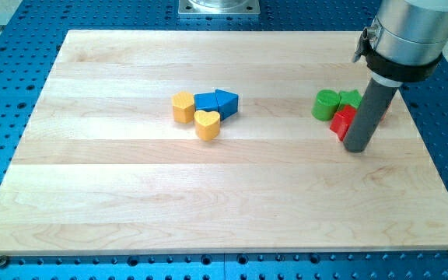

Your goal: Move the heart to the bottom left of the board

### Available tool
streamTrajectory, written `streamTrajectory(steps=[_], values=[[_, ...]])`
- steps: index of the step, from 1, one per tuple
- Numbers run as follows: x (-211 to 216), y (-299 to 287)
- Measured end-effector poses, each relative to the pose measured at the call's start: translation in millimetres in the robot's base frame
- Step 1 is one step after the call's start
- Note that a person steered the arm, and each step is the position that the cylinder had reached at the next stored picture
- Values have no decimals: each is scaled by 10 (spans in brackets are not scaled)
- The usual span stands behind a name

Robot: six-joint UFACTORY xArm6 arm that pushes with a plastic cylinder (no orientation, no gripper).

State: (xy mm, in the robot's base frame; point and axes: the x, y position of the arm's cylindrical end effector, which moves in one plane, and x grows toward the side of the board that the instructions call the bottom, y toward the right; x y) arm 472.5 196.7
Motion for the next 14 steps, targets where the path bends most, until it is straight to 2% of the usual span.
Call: streamTrajectory(steps=[7, 8, 10, 12, 13, 14], values=[[96, 31], [197, -282], [222, -1726], [-482, -1919], [-246, -2377], [424, -3300]])
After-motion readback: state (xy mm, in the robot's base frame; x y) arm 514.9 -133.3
